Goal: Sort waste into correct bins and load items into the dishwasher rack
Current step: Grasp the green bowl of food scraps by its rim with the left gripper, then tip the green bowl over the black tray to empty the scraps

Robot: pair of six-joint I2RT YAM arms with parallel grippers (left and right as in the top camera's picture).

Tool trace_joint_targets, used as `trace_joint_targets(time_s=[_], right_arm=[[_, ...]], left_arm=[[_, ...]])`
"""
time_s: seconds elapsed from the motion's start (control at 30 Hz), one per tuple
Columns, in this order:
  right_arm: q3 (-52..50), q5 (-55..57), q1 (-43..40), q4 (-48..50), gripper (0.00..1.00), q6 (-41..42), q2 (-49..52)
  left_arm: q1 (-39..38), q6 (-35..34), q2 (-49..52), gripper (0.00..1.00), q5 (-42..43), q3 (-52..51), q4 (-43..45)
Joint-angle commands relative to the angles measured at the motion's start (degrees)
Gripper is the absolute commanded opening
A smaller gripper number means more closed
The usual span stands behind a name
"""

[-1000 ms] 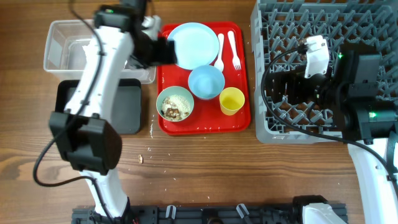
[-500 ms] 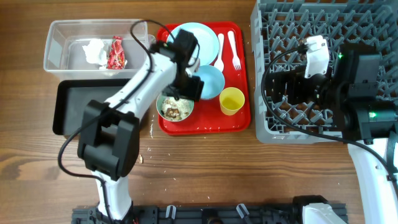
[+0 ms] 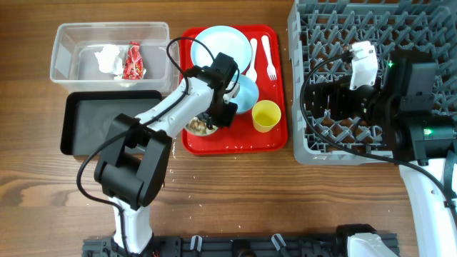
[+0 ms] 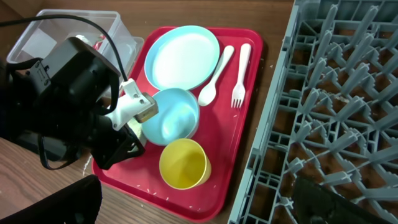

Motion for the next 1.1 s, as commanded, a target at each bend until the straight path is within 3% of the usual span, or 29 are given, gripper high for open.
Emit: trace_joint_targets(time_s=[0.0,0.33,0.53,0.83,1.07], right_arm=[[1.33,-0.94,0.24,-0.13,1.00,0.61,0.37],[1.33,-0.94,0.24,-0.48,1.00,0.61,0.37],[1.33,-0.94,0.24,-0.55,1.00,0.61,0.37],[1.33,-0.94,0.24,-0.55,1.00,0.63,0.37],[1.33,-0.94,0.24,-0.52,1.00,0.61,0.37]], left_arm=[[-0.48,0.31,0.22,0.04,-0.24,-0.79,-0.59],[-0.37,0.02,-5.95,0.04,-0.24,3.63,-11.98],[3.21,-5.97,-13.75,0.04,-0.04,5.60,-13.66],[20.85,-6.73,-15.93,0.04,8.04,3.30,-15.78],[38.64,5.31,-15.93,0.04,29.70,-4.39,-13.38]])
